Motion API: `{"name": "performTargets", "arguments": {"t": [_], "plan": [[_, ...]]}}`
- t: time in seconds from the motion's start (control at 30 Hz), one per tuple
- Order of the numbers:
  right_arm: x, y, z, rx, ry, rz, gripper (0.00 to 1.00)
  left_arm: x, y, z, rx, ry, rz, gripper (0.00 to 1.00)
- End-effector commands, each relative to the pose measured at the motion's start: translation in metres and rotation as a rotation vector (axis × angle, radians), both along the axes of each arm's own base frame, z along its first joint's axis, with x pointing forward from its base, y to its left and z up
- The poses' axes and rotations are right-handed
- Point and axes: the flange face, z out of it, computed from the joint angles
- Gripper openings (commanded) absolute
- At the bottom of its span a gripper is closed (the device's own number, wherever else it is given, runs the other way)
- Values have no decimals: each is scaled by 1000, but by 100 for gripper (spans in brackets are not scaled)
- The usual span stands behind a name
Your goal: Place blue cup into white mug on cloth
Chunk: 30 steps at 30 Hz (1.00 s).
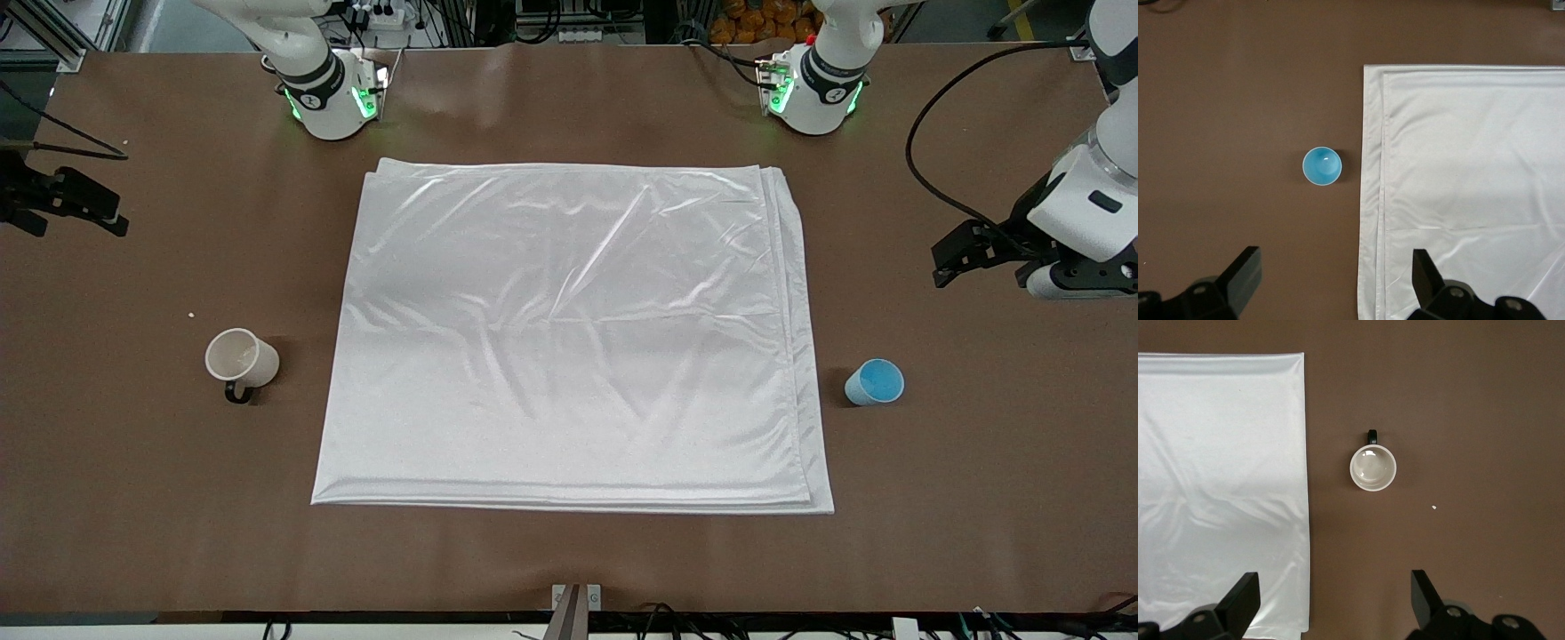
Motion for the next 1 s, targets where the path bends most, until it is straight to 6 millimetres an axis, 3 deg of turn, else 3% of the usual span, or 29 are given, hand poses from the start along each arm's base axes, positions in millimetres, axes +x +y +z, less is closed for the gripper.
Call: {"name": "performTargets", "arguments": {"t": [0.0,0.27,0.5,0.6,0.73,0.87,0.97], "plan": [[0,-4,1,-2,4,7,100,0,4,3,-11,-6,-19,100],[0,-5,0,-2,5,6,100,0,6,3,-9,-7,-18,100],[6,-5,-17,1,34,6,100,6,12,-12,-10,19,-9,100],[10,-11,-26,3,54,-3,100,10,13,-28,-12,49,-10,100],[17,-28,-46,10,93,-31,100,24,34,-55,-22,89,19,100],[28,-39,-71,18,139,-51,100,35,55,-93,-36,111,49,100],[36,-45,-91,23,170,-58,100,35,60,-118,-36,97,57,100]]}}
